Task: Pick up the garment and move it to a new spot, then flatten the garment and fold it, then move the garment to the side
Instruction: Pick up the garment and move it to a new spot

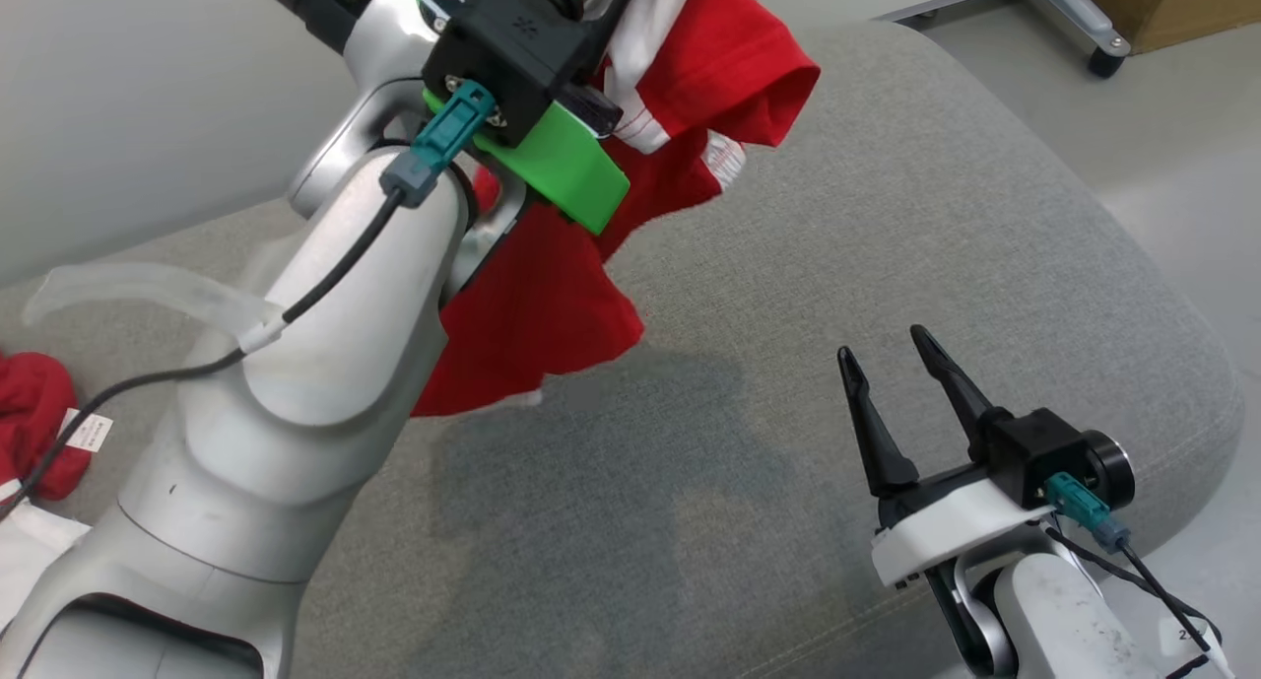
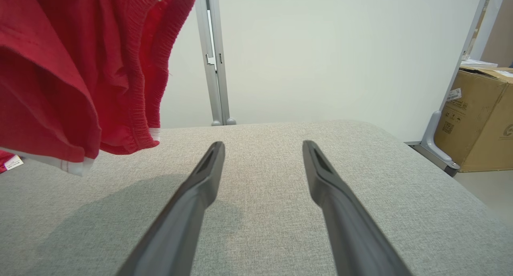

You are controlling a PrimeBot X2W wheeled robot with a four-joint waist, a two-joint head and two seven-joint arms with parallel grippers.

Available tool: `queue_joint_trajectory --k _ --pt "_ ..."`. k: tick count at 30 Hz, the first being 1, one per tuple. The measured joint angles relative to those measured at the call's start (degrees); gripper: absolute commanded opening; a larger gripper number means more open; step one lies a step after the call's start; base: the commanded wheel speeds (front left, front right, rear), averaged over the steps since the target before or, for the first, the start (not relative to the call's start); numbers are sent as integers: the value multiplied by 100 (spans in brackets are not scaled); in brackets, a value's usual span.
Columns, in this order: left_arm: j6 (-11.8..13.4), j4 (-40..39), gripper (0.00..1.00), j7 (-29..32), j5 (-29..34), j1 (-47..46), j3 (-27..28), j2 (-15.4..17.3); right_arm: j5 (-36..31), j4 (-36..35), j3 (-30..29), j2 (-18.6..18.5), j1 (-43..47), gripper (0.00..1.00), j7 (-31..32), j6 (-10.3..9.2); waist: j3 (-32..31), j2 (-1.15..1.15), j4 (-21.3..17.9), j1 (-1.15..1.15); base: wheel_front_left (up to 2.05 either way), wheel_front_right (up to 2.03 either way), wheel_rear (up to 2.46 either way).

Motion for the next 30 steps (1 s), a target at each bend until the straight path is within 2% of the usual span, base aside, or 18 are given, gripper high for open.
queue_joint_trajectory --k 4,6,11,15,22,30 --pt "-4 96 0 -30 116 -48 -319 73 48 -56 -129 4 0 100 0 -48 91 0 -23 0 0 0 0" --pt "-48 276 0 -11 114 166 -653 75 77 -57 -187 2 3 100 0 -60 151 0 -10 0 0 0 0" --pt "-99 971 0 141 -121 1713 -1463 203 91 -62 -223 11 15 100 0 -65 273 0 112 0 0 0 0" --pt "-100 1263 0 177 -314 2457 -1713 417 92 -64 -234 14 15 100 0 -64 359 0 233 0 0 0 0" --pt "-100 1336 0 58 -322 2458 -2147 515 92 9 -256 14 15 100 0 -56 415 0 506 0 0 0 0" --pt "-100 1347 0 20 -181 1789 -2226 913 92 85 -258 18 14 100 0 -49 324 0 796 0 0 0 0"
